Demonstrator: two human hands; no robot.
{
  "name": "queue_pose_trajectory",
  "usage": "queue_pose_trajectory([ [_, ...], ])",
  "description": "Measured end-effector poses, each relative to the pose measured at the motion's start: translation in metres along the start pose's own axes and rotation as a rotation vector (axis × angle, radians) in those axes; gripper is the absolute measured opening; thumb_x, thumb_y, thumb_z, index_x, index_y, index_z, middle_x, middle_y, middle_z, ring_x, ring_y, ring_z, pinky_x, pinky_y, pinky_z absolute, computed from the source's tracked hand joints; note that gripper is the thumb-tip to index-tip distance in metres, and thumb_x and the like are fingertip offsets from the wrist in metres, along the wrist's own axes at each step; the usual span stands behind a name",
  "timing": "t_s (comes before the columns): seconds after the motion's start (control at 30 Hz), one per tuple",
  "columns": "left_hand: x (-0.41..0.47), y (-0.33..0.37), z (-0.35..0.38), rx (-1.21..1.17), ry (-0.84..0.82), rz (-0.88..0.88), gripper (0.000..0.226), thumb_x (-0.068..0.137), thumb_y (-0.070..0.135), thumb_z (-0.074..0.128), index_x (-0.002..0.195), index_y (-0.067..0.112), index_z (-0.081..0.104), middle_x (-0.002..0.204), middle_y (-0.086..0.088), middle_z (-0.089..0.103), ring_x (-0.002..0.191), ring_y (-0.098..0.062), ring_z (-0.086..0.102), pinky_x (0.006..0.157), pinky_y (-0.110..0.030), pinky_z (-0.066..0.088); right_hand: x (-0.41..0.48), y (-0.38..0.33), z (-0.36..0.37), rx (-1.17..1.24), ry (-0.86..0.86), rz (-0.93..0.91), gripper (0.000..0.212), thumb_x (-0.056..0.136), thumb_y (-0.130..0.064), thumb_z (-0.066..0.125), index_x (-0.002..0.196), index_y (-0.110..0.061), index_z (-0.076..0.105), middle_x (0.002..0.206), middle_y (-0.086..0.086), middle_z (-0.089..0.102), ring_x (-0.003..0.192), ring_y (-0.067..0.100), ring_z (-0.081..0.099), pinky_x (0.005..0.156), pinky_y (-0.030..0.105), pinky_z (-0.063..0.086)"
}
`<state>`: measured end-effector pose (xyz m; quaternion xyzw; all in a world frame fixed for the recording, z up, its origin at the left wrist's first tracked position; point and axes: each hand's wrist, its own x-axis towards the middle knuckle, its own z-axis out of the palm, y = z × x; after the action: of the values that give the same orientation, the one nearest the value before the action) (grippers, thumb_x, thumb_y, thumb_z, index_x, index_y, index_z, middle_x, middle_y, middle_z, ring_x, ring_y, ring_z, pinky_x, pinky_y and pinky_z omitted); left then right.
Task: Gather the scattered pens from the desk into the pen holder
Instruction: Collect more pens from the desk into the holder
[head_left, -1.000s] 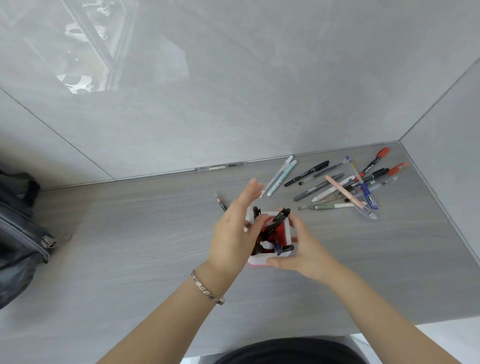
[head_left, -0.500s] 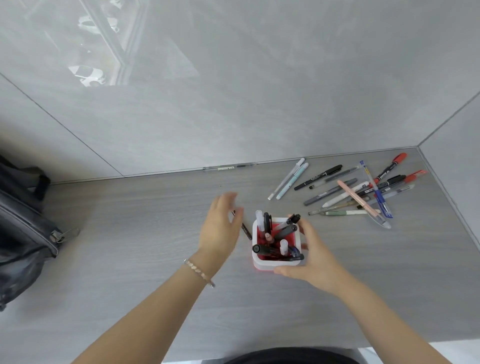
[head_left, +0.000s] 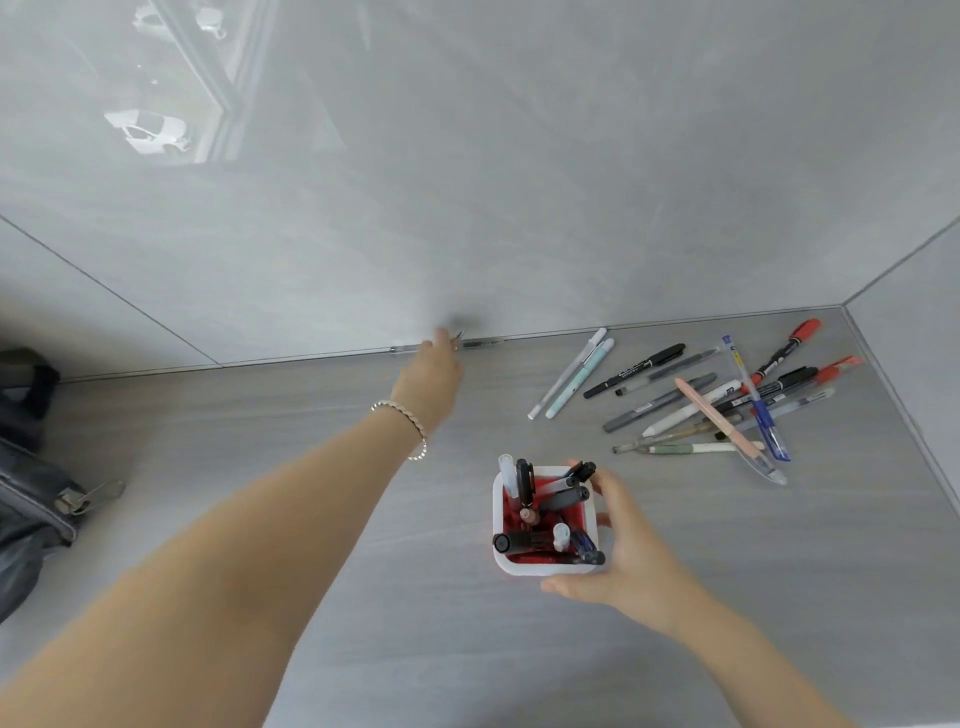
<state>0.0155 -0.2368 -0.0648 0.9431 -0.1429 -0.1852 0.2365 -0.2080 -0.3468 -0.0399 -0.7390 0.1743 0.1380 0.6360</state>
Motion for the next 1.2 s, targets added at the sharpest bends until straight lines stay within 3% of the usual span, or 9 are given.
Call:
queue_pose_trajectory([
  [0.1,0.019,-0.005,-0.005,0.119,0.027,0.118,0.032,0.091,0.002,0.037,0.122,-0.002,0.041,0.120,-0.023,0.048,0.110,-0.040,0.047,0.090,-0.049,0.042,0.003,-0.004,-0.003,-0.019,-0.005,-0.003,0.079,0.061,-0.002,0.081,0.107,-0.045,0.033,0.111,-0.027,0.046,0.089,-0.023,0.051,0.064,-0.004,0.039],
  [0.17,0.022,-0.010,-0.001,0.212,0.028,0.139,0.027,0.091,0.000,0.039,0.117,0.000,0.045,0.123,-0.018,0.049,0.109,-0.037,0.048,0.085,-0.047,0.044,0.006,-0.007,-0.004,-0.027,-0.006,0.002,0.079,0.061,-0.006,0.082,0.106,-0.047,0.032,0.114,-0.030,0.042,0.092,-0.026,0.048,0.065,-0.006,0.038],
  [0.27,0.019,-0.024,0.011,0.335,0.020,0.159,0.025,0.088,-0.003,0.046,0.112,0.000,0.047,0.121,-0.017,0.049,0.103,-0.036,0.051,0.074,-0.045,0.046,0.008,-0.008,-0.004,-0.034,0.001,0.008,0.080,0.060,-0.009,0.083,0.108,-0.048,0.032,0.116,-0.031,0.041,0.094,-0.024,0.047,0.068,-0.005,0.038],
  [0.5,-0.010,-0.034,-0.001,0.413,-0.111,0.126,0.024,0.095,0.018,0.040,0.107,-0.001,0.049,0.109,-0.022,0.055,0.104,-0.037,0.050,0.083,-0.045,0.044,0.007,-0.009,-0.003,-0.017,0.000,0.012,0.085,0.060,-0.007,0.082,0.113,-0.048,0.030,0.116,-0.023,0.048,0.093,-0.019,0.052,0.068,-0.002,0.041],
  [0.6,-0.044,-0.025,-0.021,0.190,-0.124,0.106,0.020,0.094,0.022,0.041,0.097,0.005,0.051,0.095,-0.021,0.060,0.081,-0.037,0.060,0.070,-0.042,0.049,0.006,-0.010,-0.003,0.000,0.003,0.008,0.081,0.061,-0.002,0.081,0.111,-0.043,0.033,0.110,-0.025,0.049,0.089,-0.021,0.053,0.064,-0.001,0.042],
  [0.7,-0.089,-0.003,-0.056,-0.019,-0.136,0.157,0.003,0.090,0.026,0.051,0.089,0.027,0.048,0.084,-0.001,0.062,0.056,-0.016,0.057,0.054,-0.029,0.045,0.005,-0.010,-0.002,0.009,-0.006,0.001,0.079,0.062,0.000,0.080,0.112,-0.039,0.033,0.108,-0.026,0.048,0.085,-0.020,0.056,0.063,0.001,0.044],
  [0.87,-0.147,0.025,-0.113,0.125,-0.134,0.223,0.009,0.077,0.038,0.065,0.079,0.030,0.062,0.076,0.008,0.065,0.070,-0.012,0.057,0.068,-0.032,0.049,0.004,-0.008,-0.001,0.016,-0.015,-0.021,0.079,0.065,0.002,0.077,0.117,-0.034,0.029,0.104,-0.024,0.048,0.084,-0.023,0.055,0.062,0.000,0.044],
  [1.03,-0.143,0.041,-0.087,0.418,-0.190,0.324,0.013,0.084,0.033,0.054,0.086,0.025,0.064,0.094,0.007,0.059,0.086,-0.017,0.055,0.072,-0.029,0.045,0.006,-0.004,-0.001,-0.014,-0.010,-0.064,0.079,0.065,-0.002,0.078,0.115,-0.041,0.031,0.108,-0.026,0.050,0.089,-0.016,0.059,0.065,0.004,0.047],
  [1.2,-0.134,0.045,-0.028,-0.042,-0.193,0.415,0.015,0.089,0.028,0.054,0.082,0.015,0.058,0.076,0.005,0.051,0.074,-0.020,0.048,0.066,-0.029,0.040,0.008,0.000,-0.001,-0.033,0.034,-0.096,0.083,0.058,-0.010,0.084,0.110,-0.052,0.032,0.117,-0.019,0.049,0.099,-0.010,0.057,0.079,0.008,0.048],
])
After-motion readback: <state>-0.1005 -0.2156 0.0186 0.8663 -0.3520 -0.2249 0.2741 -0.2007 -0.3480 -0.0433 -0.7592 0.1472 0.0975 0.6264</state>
